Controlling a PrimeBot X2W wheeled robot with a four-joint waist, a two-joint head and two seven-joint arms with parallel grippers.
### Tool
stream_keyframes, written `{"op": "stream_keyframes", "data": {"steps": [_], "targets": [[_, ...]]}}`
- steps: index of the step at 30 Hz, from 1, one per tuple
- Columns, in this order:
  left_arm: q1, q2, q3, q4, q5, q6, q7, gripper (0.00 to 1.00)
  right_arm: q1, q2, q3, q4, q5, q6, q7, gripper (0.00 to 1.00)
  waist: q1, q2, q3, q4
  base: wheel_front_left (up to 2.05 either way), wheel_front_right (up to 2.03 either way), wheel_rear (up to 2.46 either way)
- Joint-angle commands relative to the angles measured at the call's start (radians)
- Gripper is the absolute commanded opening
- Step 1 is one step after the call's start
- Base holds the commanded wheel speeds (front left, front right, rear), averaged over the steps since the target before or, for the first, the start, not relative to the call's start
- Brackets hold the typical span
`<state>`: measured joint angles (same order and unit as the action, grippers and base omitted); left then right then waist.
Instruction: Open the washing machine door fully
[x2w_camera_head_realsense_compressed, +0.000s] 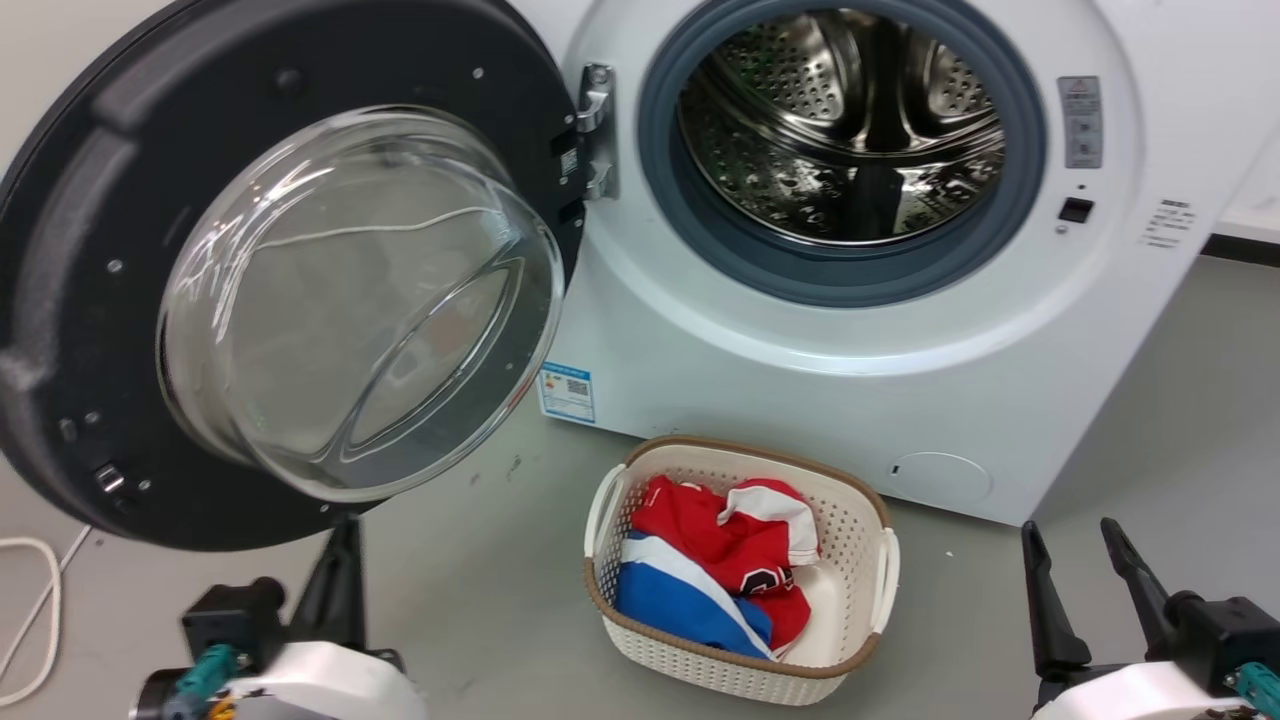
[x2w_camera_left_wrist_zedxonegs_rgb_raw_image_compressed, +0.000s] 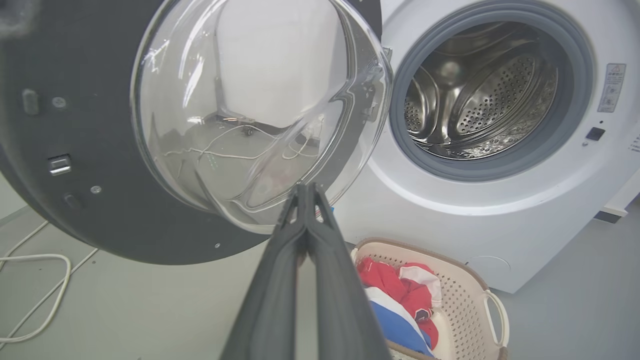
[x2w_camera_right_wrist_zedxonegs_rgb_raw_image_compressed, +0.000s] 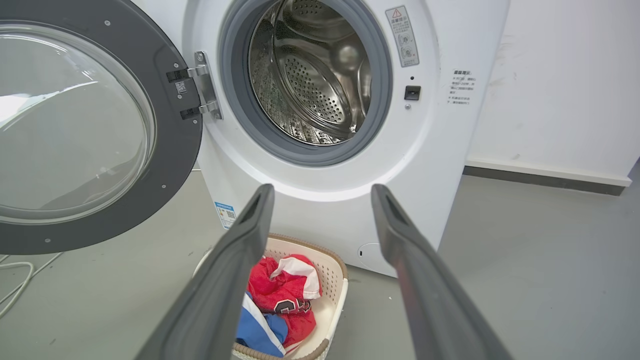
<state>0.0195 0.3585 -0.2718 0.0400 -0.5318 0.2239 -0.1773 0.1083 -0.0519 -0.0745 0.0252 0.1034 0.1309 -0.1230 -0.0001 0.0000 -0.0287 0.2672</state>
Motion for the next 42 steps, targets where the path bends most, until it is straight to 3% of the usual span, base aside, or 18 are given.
{"op": "stream_keyframes", "data": {"steps": [1,9,10,11,12,13,14,24,42], "targets": [[-0.009,-0.007,-0.009,-0.003,0.006,-0.005,0.004,0.00,0.011,0.002,0.003,-0.001,-0.001,0.000,0.000,1.00,0.0001,0.0000,-0.008,-0.020,0.00,0.00,0.00],[-0.081,-0.024,-0.091,0.040,0.055,-0.043,-0.001,0.00,0.003,0.002,0.031,-0.006,-0.011,0.000,0.011,1.00,0.0001,0.0000,-0.019,-0.140,0.00,0.00,0.00],[-0.086,-0.028,-0.094,0.047,0.057,-0.043,-0.005,0.04,0.004,0.001,0.038,-0.005,-0.010,0.000,0.013,1.00,0.0001,0.0000,-0.019,-0.158,0.00,0.00,0.00],[-0.089,-0.031,-0.099,0.056,0.061,-0.044,-0.008,0.29,0.008,0.002,0.038,-0.005,-0.013,0.000,0.014,1.00,0.0001,0.0000,-0.020,-0.173,0.00,0.00,0.00],[-0.092,-0.032,-0.102,0.064,0.065,-0.045,-0.011,0.44,0.010,0.002,0.042,-0.005,-0.015,0.000,0.014,1.00,0.0001,0.0000,-0.020,-0.189,0.00,0.00,0.00],[-0.097,-0.034,-0.106,0.071,0.067,-0.047,-0.014,0.91,0.013,0.002,0.043,-0.007,-0.016,0.000,0.015,1.00,0.0001,0.0000,-0.020,-0.203,0.00,0.00,0.00],[-0.099,-0.037,-0.111,0.078,0.070,-0.048,-0.018,1.00,0.014,0.002,0.045,-0.008,-0.019,0.000,0.017,1.00,0.0001,0.0000,-0.020,-0.216,0.00,0.00,0.00],[-0.109,-0.048,-0.121,0.136,0.087,-0.034,-0.047,1.00,0.010,0.002,0.044,-0.021,-0.027,0.000,0.032,1.00,0.0001,0.0000,-0.023,-0.291,0.00,0.00,0.00],[-0.115,-0.051,-0.109,0.178,0.072,-0.034,-0.070,1.00,0.019,0.002,0.046,-0.038,-0.014,0.000,0.033,1.00,0.0001,0.0000,-0.020,-0.269,0.00,0.00,0.00]]}}
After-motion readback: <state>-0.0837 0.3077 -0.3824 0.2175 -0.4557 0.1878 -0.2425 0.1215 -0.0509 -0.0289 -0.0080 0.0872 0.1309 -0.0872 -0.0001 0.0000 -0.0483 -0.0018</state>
